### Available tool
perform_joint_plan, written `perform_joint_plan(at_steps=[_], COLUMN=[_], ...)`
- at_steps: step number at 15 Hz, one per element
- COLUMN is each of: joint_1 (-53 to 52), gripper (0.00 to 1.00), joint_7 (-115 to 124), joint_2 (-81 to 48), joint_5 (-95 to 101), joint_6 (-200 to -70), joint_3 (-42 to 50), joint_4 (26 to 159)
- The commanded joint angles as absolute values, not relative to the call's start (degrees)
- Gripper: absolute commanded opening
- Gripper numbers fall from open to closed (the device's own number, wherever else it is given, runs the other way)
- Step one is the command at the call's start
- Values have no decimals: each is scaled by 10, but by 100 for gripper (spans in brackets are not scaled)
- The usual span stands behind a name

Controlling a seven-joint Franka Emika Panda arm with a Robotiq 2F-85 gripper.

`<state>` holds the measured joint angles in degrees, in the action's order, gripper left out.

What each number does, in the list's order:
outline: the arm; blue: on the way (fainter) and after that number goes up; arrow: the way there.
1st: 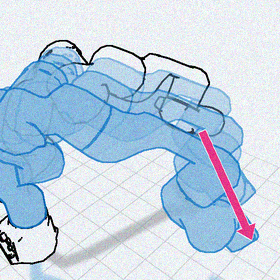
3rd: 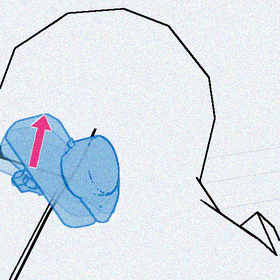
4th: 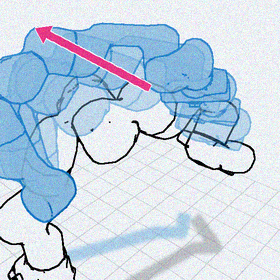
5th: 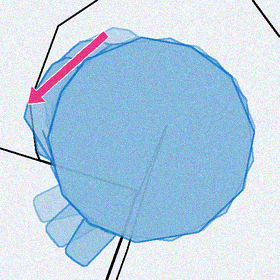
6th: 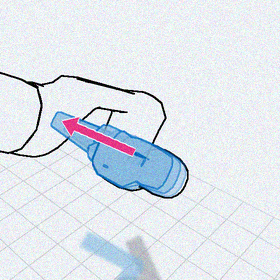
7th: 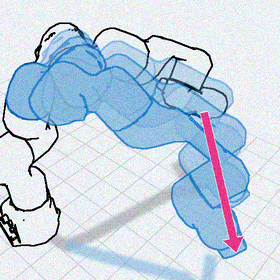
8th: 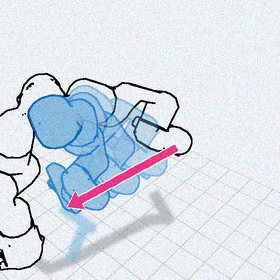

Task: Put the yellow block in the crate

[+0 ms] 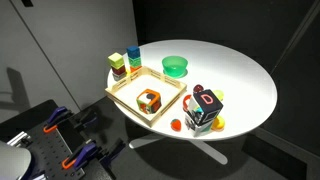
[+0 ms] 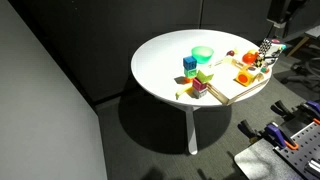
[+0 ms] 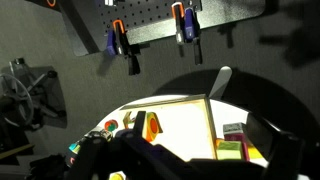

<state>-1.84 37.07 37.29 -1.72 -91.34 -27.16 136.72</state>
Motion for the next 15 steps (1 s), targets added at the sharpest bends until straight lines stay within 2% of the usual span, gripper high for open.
perform_joint_plan(at_steps=[1, 15], joint_1=[-40, -52], gripper=[100, 100], joint_7=[382, 273], joint_2=[366, 342], joint_5=[-7, -28], joint_6=[-913, -941], joint_3=[-255, -167], joint_4=[1366, 1334])
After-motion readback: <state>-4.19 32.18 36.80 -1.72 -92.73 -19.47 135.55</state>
